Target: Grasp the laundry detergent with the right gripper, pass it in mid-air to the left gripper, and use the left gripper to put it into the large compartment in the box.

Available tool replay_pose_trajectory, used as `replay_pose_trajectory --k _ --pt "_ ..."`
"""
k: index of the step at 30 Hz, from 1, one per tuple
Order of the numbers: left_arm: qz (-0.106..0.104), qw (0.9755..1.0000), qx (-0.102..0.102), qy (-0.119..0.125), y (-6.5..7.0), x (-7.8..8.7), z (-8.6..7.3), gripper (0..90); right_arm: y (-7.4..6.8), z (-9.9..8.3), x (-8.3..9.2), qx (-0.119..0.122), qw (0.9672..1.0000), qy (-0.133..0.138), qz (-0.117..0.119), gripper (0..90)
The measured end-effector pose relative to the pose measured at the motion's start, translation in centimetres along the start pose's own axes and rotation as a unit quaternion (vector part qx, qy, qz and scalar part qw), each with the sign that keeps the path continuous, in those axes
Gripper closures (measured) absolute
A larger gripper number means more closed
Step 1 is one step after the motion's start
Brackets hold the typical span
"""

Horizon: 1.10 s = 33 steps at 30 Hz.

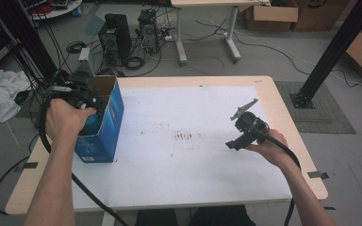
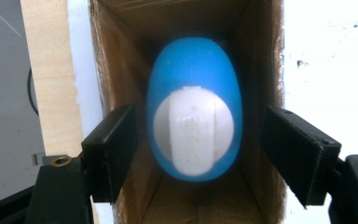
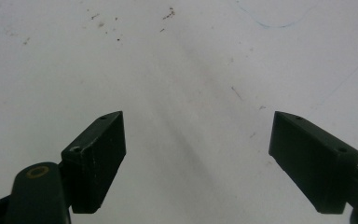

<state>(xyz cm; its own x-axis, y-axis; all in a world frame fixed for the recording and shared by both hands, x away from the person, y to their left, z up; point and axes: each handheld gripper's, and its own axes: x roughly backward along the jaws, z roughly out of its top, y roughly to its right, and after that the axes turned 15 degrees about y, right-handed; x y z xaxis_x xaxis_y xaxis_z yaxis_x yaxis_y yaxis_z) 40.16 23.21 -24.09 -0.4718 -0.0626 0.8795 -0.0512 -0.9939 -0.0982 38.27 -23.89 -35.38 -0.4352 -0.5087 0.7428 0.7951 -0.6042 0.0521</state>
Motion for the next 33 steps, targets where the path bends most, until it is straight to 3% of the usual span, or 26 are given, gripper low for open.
replay_pose_trajectory --k 6,21,27,33 --pt "-0.002 0.9999 -0.007 -0.014 0.0 0.7 0.6 26.1 0.0 -0.1 0.0 -0.001 1.0 -0.002 0.0 18.4" --pt "0.0 0.9999 -0.015 -0.006 0.1 3.4 1.9 24.0 0.0 -0.1 0.0 0.0 1.0 -0.001 0.001 18.2" --pt "-0.007 0.9991 -0.041 0.004 1.4 4.9 2.9 19.8 -0.1 0.0 0.0 0.001 1.0 -0.003 0.0 18.2" --pt "-0.016 0.9974 -0.069 0.017 3.5 6.1 4.0 18.5 -0.1 0.0 0.0 0.002 1.0 -0.003 0.0 18.2"
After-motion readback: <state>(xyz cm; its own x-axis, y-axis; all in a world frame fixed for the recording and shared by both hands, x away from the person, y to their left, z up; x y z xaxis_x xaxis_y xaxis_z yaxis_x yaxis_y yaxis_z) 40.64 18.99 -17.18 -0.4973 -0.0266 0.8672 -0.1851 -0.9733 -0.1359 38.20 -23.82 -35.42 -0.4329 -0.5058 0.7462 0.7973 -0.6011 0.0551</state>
